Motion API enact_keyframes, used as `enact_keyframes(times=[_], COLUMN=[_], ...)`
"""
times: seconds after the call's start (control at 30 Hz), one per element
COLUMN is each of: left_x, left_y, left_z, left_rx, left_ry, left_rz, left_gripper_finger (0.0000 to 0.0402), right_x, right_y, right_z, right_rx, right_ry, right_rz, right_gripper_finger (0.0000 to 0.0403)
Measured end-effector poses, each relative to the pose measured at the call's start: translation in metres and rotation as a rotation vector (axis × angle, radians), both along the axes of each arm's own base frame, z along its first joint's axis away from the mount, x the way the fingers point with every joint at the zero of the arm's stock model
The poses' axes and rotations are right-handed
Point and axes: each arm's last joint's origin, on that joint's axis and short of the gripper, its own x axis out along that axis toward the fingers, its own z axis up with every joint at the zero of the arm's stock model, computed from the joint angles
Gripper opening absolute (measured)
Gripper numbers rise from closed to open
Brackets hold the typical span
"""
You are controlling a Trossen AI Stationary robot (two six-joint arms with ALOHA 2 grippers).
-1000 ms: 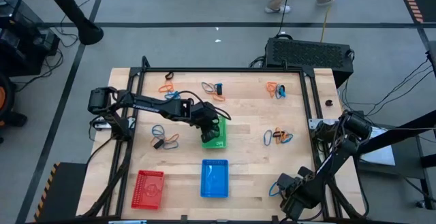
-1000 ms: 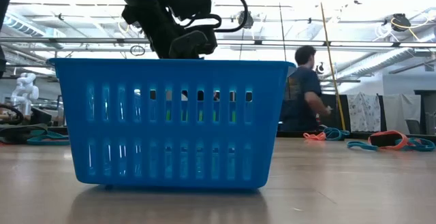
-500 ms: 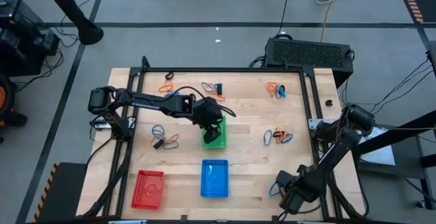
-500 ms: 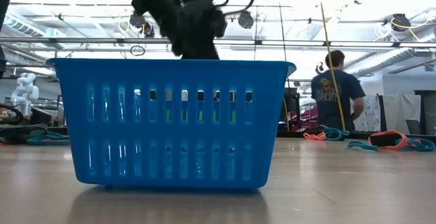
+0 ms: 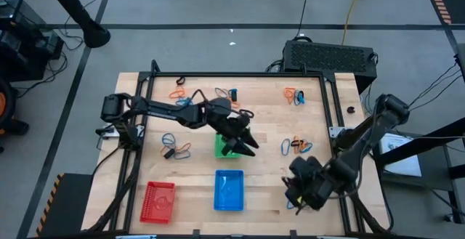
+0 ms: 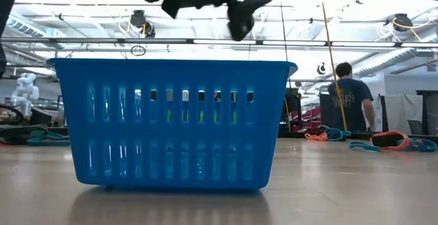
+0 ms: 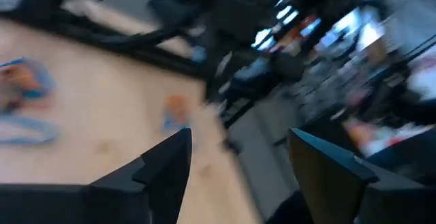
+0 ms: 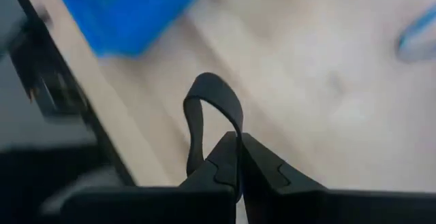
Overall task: Sort rubber bands into baskets
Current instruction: Put the black rubberband into the green bin
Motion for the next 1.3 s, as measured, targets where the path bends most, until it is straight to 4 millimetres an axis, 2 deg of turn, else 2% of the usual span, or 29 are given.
enact_keyframes(times=[0.1,0.3,0.47,0.67,0.87,1.17,1.3], left_x=[0.011,0.019,0.02,0.019,0.02,0.017,0.016], left_y=[-0.01,-0.026,-0.027,-0.027,-0.026,-0.01,-0.015], left_z=[-0.009,-0.019,-0.019,-0.019,-0.026,-0.014,-0.014], left_rx=[-0.066,-0.102,-0.107,-0.108,-0.087,-0.08,-0.06], left_ry=[-0.046,-0.106,-0.121,-0.122,-0.063,-0.105,-0.119], left_rz=[-0.045,-0.09,-0.09,-0.107,-0.06,-0.039,-0.052], left_gripper_finger=[0.0247,0.0247,0.0247,0.0247,0.0247,0.0247,0.0247], right_x=[0.008,0.031,0.049,0.06,0.064,0.062,0.062], right_y=[-0.012,-0.031,-0.045,-0.058,-0.06,-0.056,-0.056], right_z=[0.007,0.016,0.022,0.025,0.025,0.024,0.025], right_rx=[-0.048,-0.073,-0.09,-0.102,0.001,0.06,0.06], right_ry=[-0.069,-0.16,-0.243,-0.278,-0.255,-0.232,-0.239], right_rz=[-0.008,0.008,0.015,0.019,0.105,0.098,0.095], right_gripper_finger=[0.0001,0.0,0.0,0.0,0.0,0.0,0.0])
